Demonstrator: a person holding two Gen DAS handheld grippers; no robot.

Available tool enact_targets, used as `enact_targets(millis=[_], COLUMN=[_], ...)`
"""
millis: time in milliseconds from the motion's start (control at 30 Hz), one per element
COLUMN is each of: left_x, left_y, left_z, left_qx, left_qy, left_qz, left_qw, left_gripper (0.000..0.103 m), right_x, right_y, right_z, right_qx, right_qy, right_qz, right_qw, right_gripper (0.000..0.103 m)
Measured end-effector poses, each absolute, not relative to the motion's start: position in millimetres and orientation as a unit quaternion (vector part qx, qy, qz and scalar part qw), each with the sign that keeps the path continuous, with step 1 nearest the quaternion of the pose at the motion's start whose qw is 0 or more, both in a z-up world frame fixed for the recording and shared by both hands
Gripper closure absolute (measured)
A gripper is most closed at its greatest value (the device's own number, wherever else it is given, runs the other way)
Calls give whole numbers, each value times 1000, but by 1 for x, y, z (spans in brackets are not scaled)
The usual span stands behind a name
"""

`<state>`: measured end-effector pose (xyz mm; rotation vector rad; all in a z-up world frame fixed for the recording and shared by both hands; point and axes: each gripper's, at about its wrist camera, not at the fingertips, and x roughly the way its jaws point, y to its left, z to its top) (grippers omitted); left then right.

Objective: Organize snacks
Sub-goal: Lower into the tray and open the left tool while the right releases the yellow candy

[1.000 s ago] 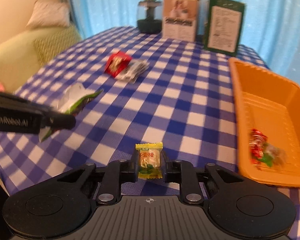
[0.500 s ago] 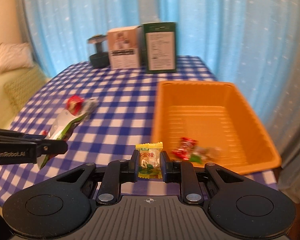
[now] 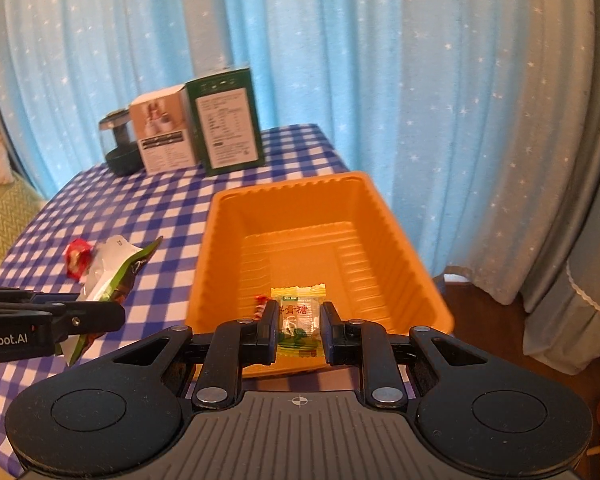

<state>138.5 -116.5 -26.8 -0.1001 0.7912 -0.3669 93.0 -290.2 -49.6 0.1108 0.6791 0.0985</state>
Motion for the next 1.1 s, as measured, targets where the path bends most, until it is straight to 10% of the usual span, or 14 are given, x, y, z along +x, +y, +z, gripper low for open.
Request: enact_targets(millis=[1100], left_x=[195], left_y=[-164], left_z=[-48], left_qx=[-43], left_qy=[385], left_qz=[-196], left_qw=[901], left_gripper=[70], right_x=[124], right_y=[-330], right_z=[-59], right_qx=[79], right_qy=[336], right_qz=[21], right_qw=[938], right_gripper=[81])
